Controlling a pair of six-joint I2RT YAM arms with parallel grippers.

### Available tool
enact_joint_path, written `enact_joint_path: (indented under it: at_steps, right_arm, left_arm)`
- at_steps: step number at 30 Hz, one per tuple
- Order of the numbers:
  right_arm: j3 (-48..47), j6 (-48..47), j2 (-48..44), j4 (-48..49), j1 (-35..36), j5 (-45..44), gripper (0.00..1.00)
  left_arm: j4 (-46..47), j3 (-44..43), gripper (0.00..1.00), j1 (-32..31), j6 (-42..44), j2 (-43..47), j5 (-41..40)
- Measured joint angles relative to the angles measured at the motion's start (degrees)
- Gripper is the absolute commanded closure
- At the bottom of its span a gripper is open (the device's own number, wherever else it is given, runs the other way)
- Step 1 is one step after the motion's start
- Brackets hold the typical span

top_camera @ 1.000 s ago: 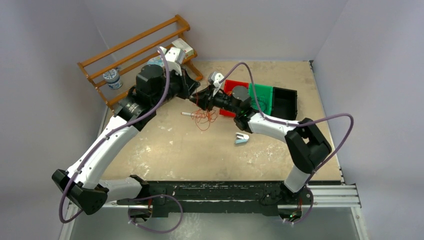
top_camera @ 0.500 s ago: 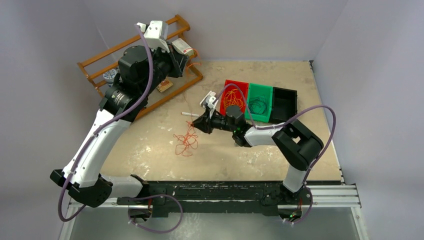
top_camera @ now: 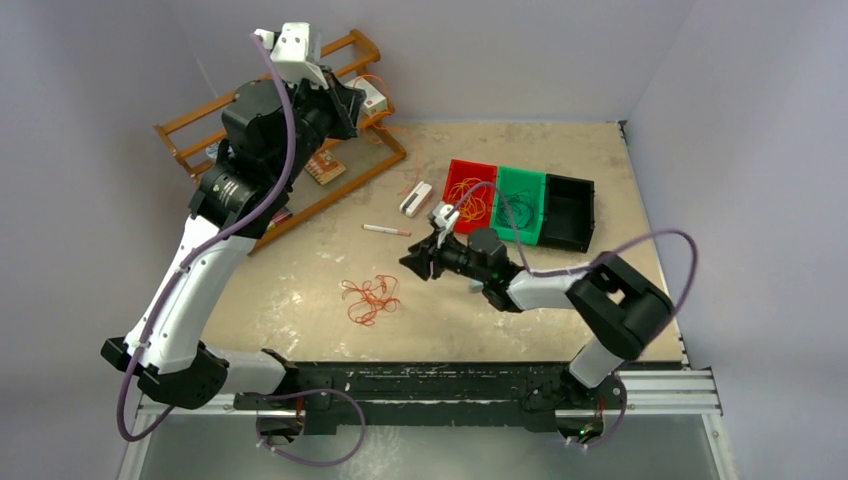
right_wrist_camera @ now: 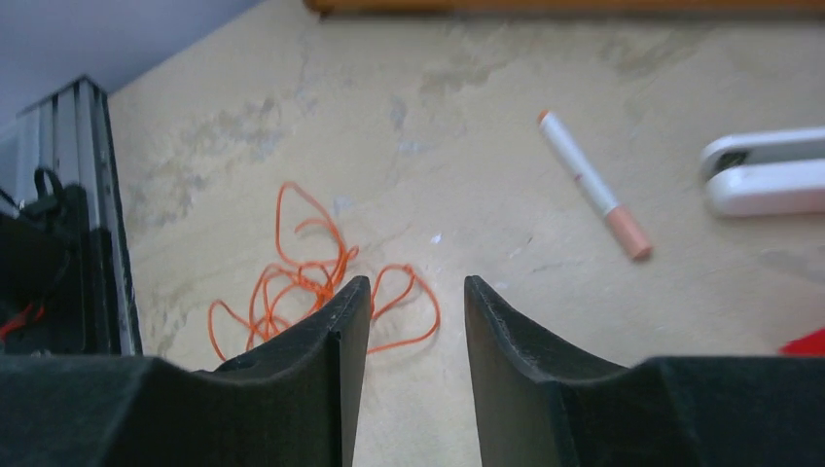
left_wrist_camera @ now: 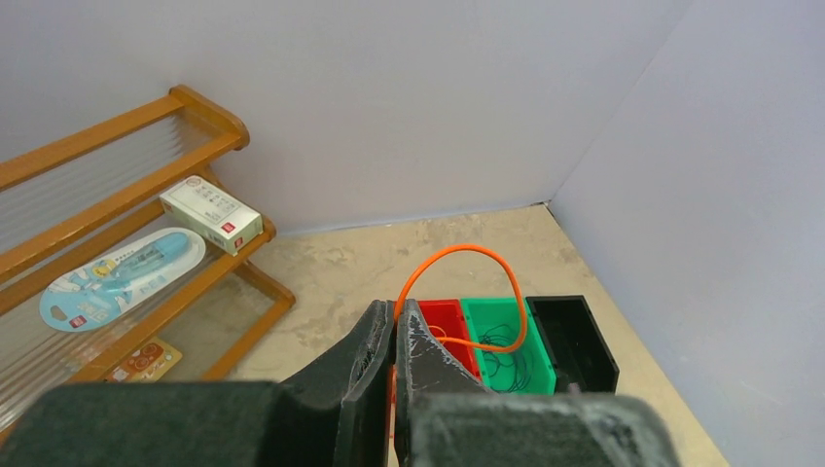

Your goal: Untangle the cables

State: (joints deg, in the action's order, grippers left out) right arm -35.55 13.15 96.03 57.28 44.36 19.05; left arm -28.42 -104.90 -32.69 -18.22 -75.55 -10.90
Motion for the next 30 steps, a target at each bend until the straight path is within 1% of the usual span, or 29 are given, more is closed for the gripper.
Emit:
enact_joint_path:
  at_steps: [7, 15, 18, 21, 24, 30]
  right_arm:
    - [1.0, -3.1, -16.4, -3.3, 0.0, -6.8, 0.42]
    - [1.5, -10.0, -35.3, -12.0, 0.0, -11.0, 0.31]
    - [0.7, -12.3, -40.3, -15.2, 0.0, -11.7, 0.26]
    - [-1.2, -14.5, -42.8, -18.1, 0.0, -11.8, 0.23]
    - [-3.5, -16.8, -43.4, -20.1, 0.0, -11.4, 0.20]
    - [-8.0, -20.4, -39.8, -20.6, 0.0, -9.3, 0.17]
  left_arm:
    - [0.3, 1.1, 1.00, 0.0, 0.1, -0.2, 0.0]
    - [1.6, 8.9, 1.00, 0.0, -0.1, 0.8, 0.8]
    - [2.3, 12.2, 1.00, 0.0, -0.2, 1.3, 1.7]
    - [3.3, 15.0, 1.00, 0.0, -0.2, 1.8, 3.5]
    - [4.9, 17.3, 1.00, 0.0, -0.3, 2.2, 6.4]
    - [8.2, 22.1, 1.00, 0.0, -0.9, 3.1, 13.4]
